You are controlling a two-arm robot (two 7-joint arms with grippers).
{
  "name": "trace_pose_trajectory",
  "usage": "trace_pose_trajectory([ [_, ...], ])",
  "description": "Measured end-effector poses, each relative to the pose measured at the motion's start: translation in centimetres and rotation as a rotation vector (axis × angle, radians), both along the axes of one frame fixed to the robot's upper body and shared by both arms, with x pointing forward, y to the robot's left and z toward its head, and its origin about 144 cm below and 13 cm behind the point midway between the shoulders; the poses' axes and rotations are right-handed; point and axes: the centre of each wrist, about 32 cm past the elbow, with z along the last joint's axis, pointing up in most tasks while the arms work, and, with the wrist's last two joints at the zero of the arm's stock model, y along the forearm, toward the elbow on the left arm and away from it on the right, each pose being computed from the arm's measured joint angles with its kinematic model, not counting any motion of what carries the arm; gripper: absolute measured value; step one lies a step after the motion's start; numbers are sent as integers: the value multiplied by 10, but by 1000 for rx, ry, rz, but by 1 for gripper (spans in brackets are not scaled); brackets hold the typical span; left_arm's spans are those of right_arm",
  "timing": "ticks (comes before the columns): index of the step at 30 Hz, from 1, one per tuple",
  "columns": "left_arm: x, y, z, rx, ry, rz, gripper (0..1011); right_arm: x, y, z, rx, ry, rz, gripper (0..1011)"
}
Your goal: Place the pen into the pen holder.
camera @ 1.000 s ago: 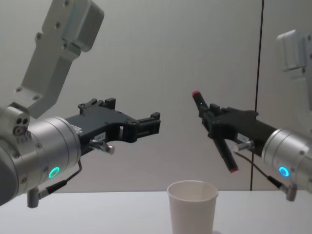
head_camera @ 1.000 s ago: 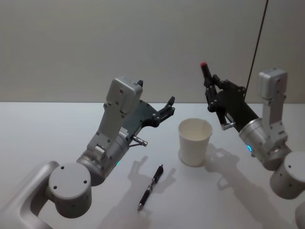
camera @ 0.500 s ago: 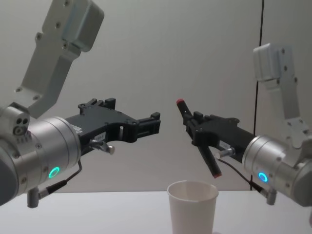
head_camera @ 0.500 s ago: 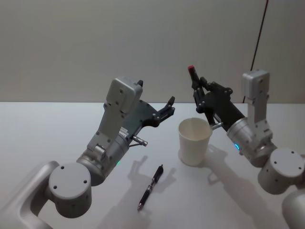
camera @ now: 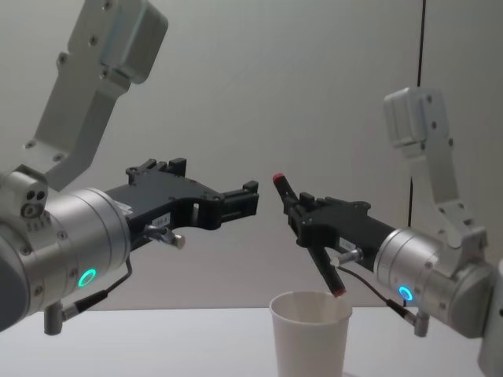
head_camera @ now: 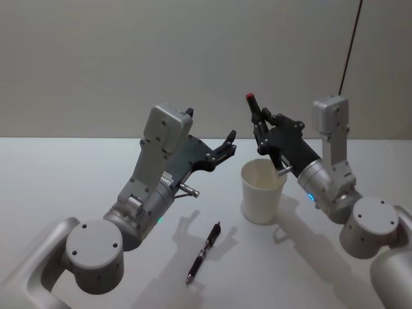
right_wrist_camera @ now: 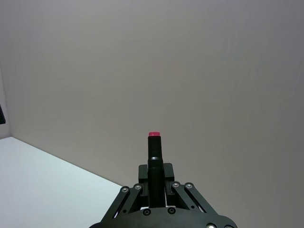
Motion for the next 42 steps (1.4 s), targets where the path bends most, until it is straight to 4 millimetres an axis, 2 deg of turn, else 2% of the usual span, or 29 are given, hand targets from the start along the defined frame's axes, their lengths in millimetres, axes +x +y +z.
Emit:
trace_pose_trajectory([
  [4,0,0,0,0,0,0,1004,2,1,-2,-6,5,-1,179],
  [8,0,0,0,0,0,0,1004,4,2,-4,-13,10,-3,264],
  [16,0,0,0,0,0,0,1004,7,4,-7,-20,16,-5,512],
  [19,0,0,0,0,0,0,1004,7,4,-7,-20,17,-6,637],
  [21,0,0,0,0,0,0,1004,7,4,-7,-20,17,-6,656],
  [25,0,0,0,0,0,0,1004,7,4,-8,-20,18,-7,813],
  [28,0,0,0,0,0,0,1004,7,4,-8,-18,18,-7,867],
  [31,0,0,0,0,0,0,1004,7,4,-8,-13,17,-11,981],
  [42,0,0,0,0,0,0,1004,0,-2,-4,15,10,-56,1001],
])
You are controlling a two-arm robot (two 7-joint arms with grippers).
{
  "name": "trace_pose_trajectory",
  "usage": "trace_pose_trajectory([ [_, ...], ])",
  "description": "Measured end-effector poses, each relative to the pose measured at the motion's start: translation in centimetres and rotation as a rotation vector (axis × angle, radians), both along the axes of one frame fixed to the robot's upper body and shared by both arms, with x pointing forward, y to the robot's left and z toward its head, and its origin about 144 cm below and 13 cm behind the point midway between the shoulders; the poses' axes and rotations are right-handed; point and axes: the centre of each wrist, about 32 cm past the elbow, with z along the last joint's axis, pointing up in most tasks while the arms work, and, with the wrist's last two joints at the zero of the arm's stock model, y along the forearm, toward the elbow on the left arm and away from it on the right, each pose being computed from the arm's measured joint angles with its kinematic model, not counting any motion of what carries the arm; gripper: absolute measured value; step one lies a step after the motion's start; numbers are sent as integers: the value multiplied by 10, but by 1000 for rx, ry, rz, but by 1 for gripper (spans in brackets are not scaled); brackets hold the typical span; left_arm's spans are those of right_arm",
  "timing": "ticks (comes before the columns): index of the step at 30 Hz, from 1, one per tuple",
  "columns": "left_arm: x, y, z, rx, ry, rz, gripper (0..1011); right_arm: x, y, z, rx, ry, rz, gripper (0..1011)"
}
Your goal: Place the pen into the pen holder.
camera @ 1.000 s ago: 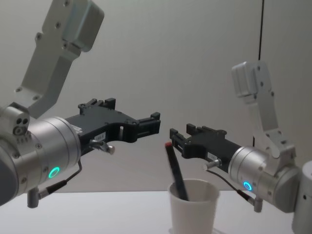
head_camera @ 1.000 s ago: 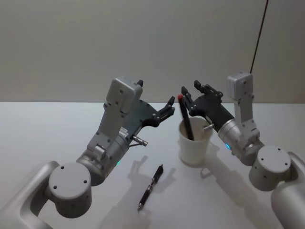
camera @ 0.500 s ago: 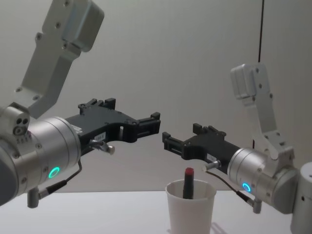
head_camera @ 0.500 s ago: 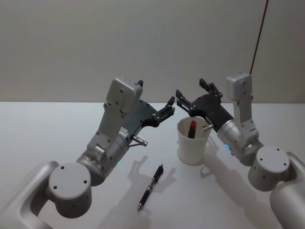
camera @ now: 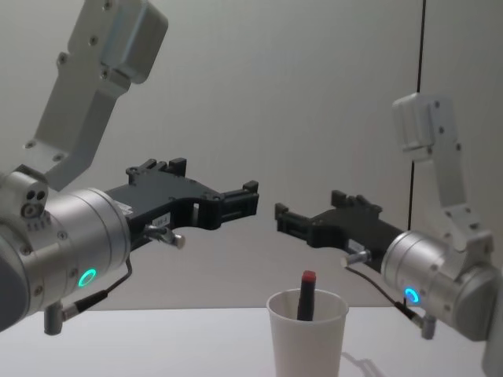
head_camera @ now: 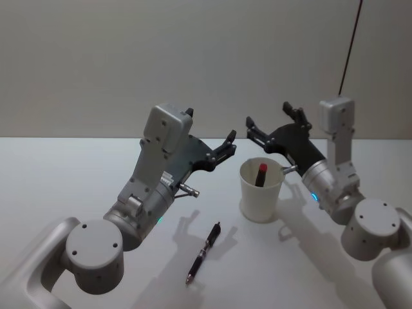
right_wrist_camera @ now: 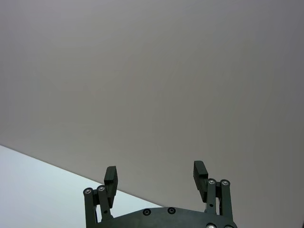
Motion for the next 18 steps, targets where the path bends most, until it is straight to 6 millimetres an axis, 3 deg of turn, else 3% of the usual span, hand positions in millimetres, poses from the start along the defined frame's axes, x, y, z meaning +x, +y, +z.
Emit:
trace_pose_trajectory([
  [18,0,0,0,0,0,0,1004,-32,-29,18,54,10,-186,1002],
])
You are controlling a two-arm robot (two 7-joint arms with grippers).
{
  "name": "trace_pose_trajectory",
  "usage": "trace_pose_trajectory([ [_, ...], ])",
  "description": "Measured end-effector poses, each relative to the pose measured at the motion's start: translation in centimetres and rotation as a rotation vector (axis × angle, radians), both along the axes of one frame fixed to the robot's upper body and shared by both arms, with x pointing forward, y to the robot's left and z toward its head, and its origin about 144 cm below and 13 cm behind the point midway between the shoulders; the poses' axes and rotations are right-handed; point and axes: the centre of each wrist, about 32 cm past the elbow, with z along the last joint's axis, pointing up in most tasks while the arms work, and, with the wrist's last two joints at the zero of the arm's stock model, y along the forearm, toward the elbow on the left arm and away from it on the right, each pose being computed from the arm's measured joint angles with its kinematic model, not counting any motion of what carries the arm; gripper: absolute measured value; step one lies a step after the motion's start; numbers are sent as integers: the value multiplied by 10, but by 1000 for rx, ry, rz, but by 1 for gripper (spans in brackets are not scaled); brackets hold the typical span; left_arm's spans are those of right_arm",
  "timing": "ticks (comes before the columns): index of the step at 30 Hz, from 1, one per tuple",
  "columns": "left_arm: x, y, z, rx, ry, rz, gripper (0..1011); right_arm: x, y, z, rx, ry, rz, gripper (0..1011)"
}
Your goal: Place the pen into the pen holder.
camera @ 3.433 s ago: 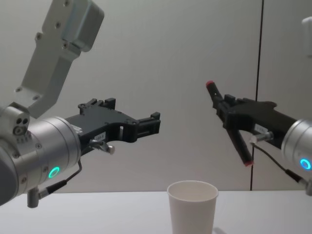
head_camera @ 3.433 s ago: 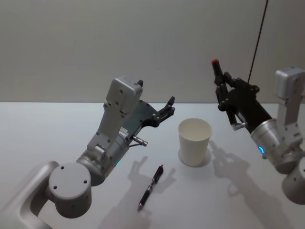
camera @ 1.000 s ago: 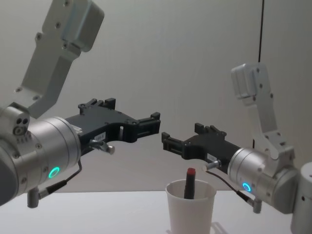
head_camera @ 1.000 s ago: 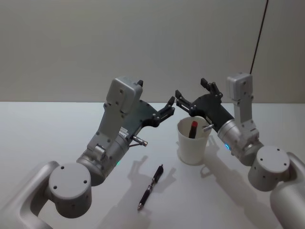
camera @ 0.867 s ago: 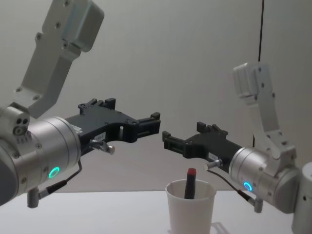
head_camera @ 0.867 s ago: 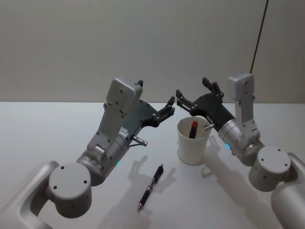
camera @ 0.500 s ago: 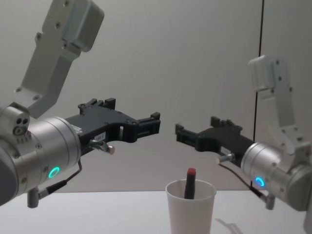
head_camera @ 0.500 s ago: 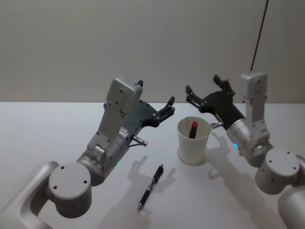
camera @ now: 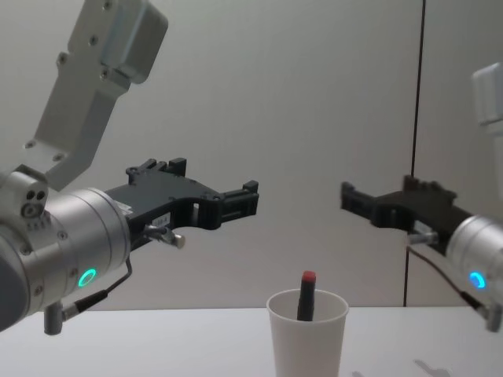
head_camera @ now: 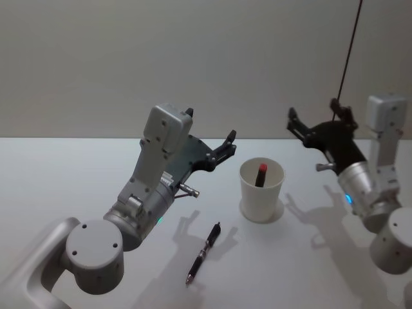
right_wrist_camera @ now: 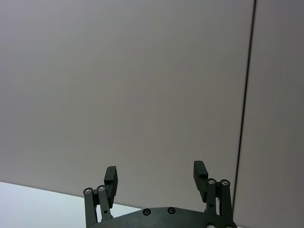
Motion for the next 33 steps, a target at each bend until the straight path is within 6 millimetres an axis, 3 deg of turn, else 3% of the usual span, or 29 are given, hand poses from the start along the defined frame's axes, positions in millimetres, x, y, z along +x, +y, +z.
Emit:
trace_pose_trajectory([
  [18,0,0,0,0,0,0,1004,-36,-28,6,23,66,-126,1002],
  [33,0,0,0,0,0,0,1004,-53,-41,4,25,108,-172,1001],
])
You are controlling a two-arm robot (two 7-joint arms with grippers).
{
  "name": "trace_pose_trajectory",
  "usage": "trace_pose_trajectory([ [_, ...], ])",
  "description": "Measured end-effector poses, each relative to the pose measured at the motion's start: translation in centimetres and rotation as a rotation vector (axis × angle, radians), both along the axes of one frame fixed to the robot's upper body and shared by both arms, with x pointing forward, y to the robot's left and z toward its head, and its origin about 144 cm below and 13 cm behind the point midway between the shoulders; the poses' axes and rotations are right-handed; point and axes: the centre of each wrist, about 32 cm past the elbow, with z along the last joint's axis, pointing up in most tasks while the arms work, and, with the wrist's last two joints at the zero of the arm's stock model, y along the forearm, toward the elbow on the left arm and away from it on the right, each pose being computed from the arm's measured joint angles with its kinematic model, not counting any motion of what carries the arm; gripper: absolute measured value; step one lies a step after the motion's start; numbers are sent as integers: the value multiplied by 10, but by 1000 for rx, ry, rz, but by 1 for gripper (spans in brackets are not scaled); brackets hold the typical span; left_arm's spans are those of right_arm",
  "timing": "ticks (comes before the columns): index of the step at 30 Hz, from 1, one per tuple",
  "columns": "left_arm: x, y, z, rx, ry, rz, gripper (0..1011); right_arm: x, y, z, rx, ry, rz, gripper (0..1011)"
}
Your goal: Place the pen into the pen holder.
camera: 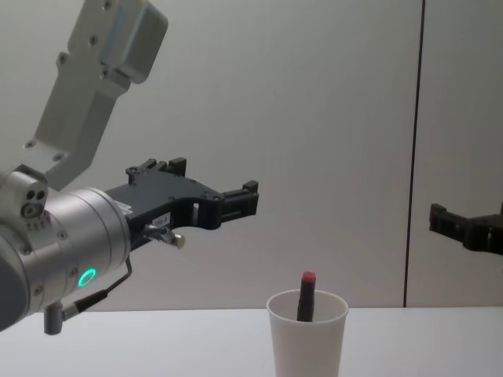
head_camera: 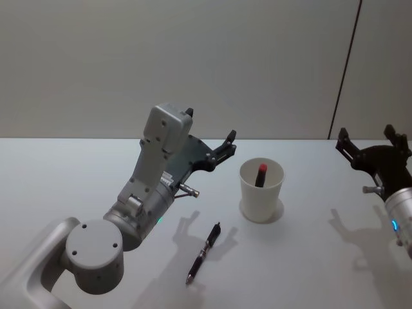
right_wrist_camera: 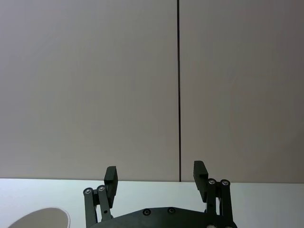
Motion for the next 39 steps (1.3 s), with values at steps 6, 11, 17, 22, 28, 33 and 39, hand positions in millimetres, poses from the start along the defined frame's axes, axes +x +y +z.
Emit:
trace_pose_trajectory([
  [6,0,0,0,0,0,0,1004,-3,-2,0,1,7,-8,1001],
  [11,-1,0,0,-1,8,1,1004,-4,-3,0,1,10,-11,1002],
  [17,-2,1,0,-13,40,2,1004,-6,-4,0,1,13,-14,1002],
  [22,-3,3,1,-24,77,2,1004,-6,-5,0,1,14,-16,1001],
  [28,-4,5,1,-46,148,0,1004,-7,-5,0,1,15,-17,1002],
  [33,-5,6,0,-66,219,-2,1004,-7,-5,0,1,16,-18,1002],
  [39,-5,8,-1,-82,299,-4,1004,-7,-5,0,1,17,-19,1002],
])
